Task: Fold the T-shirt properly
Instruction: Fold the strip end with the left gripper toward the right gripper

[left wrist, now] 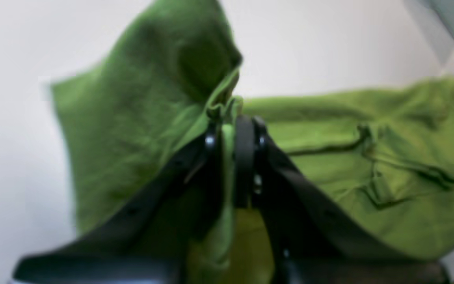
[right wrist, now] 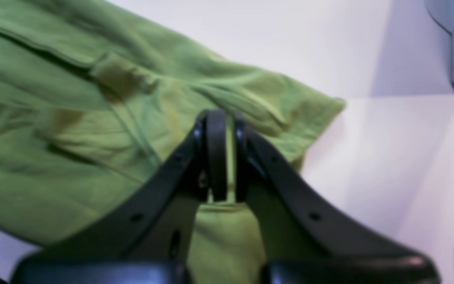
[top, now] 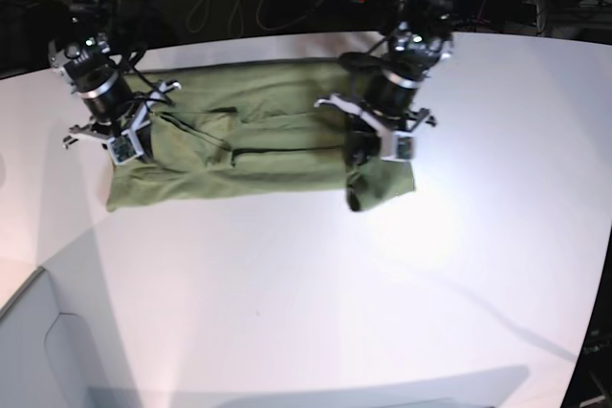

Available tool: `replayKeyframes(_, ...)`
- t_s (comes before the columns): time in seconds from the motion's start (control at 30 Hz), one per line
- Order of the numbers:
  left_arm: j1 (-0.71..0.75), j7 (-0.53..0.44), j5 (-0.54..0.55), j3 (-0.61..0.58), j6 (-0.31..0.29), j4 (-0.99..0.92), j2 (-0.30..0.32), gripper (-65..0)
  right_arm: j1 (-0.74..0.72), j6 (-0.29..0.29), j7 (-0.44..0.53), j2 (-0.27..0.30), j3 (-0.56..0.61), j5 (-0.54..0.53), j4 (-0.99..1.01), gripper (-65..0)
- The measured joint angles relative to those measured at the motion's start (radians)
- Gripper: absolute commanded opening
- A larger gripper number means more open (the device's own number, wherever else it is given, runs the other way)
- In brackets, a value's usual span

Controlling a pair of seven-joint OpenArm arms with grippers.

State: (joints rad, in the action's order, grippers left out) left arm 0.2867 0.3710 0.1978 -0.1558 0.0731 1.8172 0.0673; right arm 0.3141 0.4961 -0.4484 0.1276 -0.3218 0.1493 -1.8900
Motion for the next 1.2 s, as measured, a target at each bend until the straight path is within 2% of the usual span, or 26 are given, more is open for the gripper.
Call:
replayKeyframes(0.03,-0.014,0.0,-0.021,-0.027,0.033,-0.019,-0.015,-65.0,0.007,0.0,-0.002,0.0,-0.002,0.0,0.0,-64.9)
replayKeyframes(0.1,-0.044,-0.003,-0.042,-0.068,0.055,-0.055,-0.033,-65.0,0.015,0.0,-0.004,0.0,0.0,0.0,0.0,-64.9)
replayKeyframes(0.47,-0.156,-0.007,-0.045,-0.242,0.069,-0.217,-0.119,-65.0,0.013,0.0,0.0,0.003,-0.001,0.005,0.0,-64.9)
replayKeyframes(0.7,-0.182,-0.007,-0.045,-0.256,0.069,-0.284,-0.129,-65.0,0.013,0.0,-0.005,0.003,-0.001,0.005,0.0,-64.9)
replayKeyframes(0.8,-0.182,-0.007,-0.045,-0.259,0.069,-0.286,-0.133,-65.0,0.008,0.0,-0.004,0.003,-0.001,0.005,0.0,-64.9)
replayKeyframes(0.97,-0.21,-0.008,-0.045,-0.328,0.073,-0.286,-0.132,-65.0,0.005,0.0,-0.003,0.002,0.0,0.005,0.0,-64.9)
replayKeyframes(1.2,-0.209,-0.005,-0.045,-0.336,0.072,-0.287,-0.132,-65.0,0.005,0.0,-0.002,0.003,0.0,0.005,0.002,-64.9)
